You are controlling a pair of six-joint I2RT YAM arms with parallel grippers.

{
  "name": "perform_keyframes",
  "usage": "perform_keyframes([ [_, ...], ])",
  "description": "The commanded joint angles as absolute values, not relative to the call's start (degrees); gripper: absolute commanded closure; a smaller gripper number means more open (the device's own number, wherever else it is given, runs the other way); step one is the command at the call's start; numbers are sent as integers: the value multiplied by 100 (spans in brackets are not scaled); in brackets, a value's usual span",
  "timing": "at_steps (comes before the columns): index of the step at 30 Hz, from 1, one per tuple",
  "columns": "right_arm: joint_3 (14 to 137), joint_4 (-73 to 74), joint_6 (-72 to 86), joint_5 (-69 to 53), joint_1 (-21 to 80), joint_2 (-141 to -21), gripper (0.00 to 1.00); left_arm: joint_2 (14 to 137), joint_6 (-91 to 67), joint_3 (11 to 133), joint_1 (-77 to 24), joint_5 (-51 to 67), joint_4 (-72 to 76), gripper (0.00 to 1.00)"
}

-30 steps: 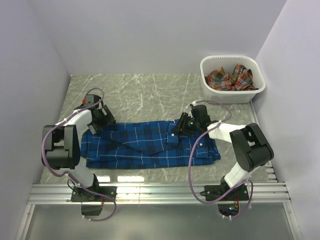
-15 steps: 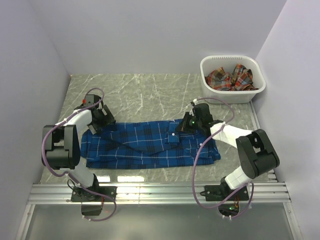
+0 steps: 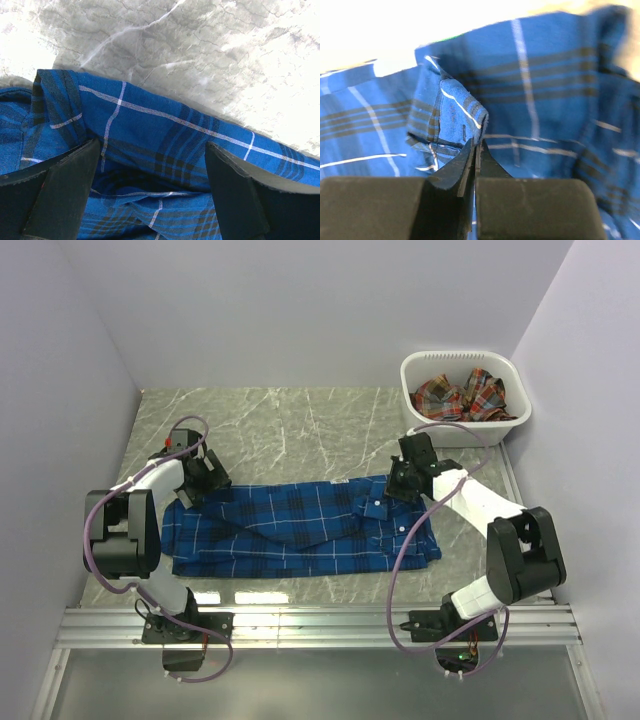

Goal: Fold and stack the long sleeve shirts
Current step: Fold the shirt

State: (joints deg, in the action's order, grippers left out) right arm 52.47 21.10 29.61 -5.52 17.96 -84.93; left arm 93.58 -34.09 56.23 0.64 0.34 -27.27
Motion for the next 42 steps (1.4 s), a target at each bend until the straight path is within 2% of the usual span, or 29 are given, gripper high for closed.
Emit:
perform_keyframes([
  [1,5677,2846,2804,-62,1767,-8578,100,9272,-3349,5625,35,18,-2733,8],
  [14,6100,3753,2760,1317,1731,-8859,100,9281,-3296,5651,35,-139,-2804,7],
  [23,6249,3797,2681,1301,1740,-9131,95,9159,-3200,5695,26,-53,-2716,6],
  [26,6328,3850,2646,1248,1740,-9167,87,8870,-3164,5722,35,-70,-2646,4],
  [27,6337,3858,2654,1248,1749,-9132,76,8772,-3164,5730,35,-62,-2637,3],
  [30,6346,3841,2637,1257,1775,-8790,52,8289,-3243,5818,-104,-53,-2645,1],
  [32,6320,3771,2646,1152,1784,-8439,47,7938,-3331,5950,-272,-122,-2689,1],
  [36,6039,2992,2698,92,1872,-7570,46,7515,-3524,6056,-676,-430,-2847,4],
  [38,5715,2464,2847,-1182,2003,-7314,46,7366,-3673,5907,-940,-335,-2830,6],
  [42,5239,612,3392,-2740,2539,-7223,44,7251,-4069,5362,-1169,-44,-2523,14],
])
